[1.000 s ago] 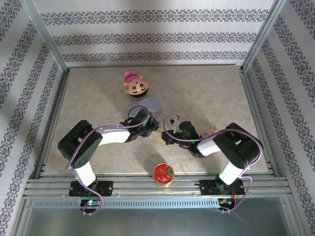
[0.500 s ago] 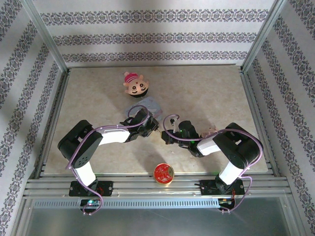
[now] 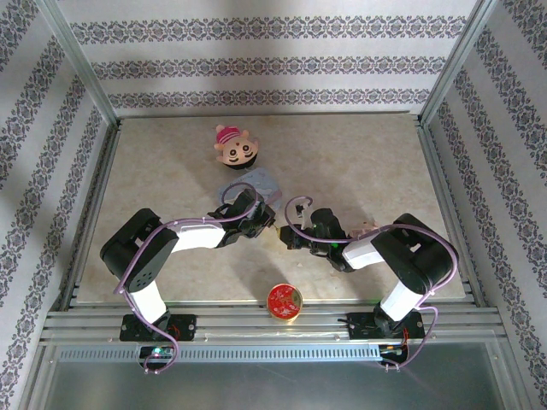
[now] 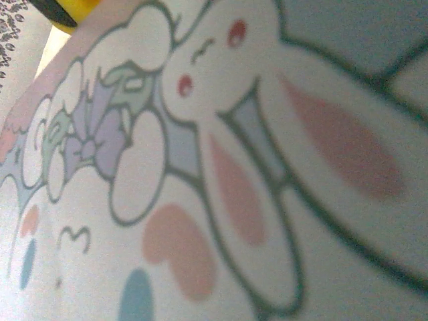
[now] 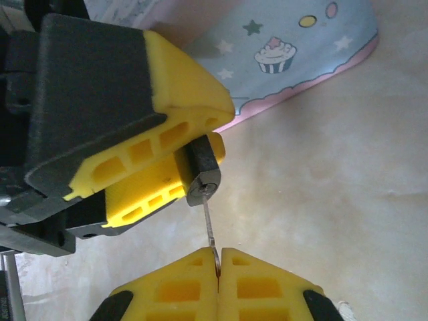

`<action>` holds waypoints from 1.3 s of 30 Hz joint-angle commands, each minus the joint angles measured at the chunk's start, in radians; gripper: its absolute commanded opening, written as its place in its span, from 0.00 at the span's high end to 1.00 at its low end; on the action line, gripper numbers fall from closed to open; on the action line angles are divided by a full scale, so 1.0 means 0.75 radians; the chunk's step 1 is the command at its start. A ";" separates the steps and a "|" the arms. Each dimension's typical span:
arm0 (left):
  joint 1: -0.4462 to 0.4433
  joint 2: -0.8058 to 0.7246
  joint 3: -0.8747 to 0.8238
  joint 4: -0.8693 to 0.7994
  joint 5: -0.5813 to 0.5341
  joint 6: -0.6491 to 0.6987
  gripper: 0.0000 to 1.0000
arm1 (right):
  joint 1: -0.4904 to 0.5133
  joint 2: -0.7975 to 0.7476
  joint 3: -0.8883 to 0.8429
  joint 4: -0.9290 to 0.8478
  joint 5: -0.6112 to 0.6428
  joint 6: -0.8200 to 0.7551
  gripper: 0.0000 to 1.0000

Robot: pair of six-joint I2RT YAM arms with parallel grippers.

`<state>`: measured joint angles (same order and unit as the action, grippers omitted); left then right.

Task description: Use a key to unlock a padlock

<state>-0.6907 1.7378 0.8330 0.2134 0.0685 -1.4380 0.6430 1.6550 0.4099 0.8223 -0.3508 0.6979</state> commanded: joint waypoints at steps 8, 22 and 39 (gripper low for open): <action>0.007 0.051 -0.049 -0.058 0.200 -0.120 0.98 | 0.001 -0.037 -0.037 0.086 -0.005 -0.022 1.00; 0.007 0.056 -0.051 -0.052 0.218 -0.110 0.98 | 0.001 0.032 0.041 0.095 0.002 0.006 1.00; 0.007 0.057 -0.055 -0.043 0.234 -0.090 0.98 | -0.012 0.021 0.070 0.104 -0.017 0.056 1.00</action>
<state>-0.6868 1.7382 0.8307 0.2192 0.0746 -1.4288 0.6430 1.6775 0.4202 0.8402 -0.3534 0.7212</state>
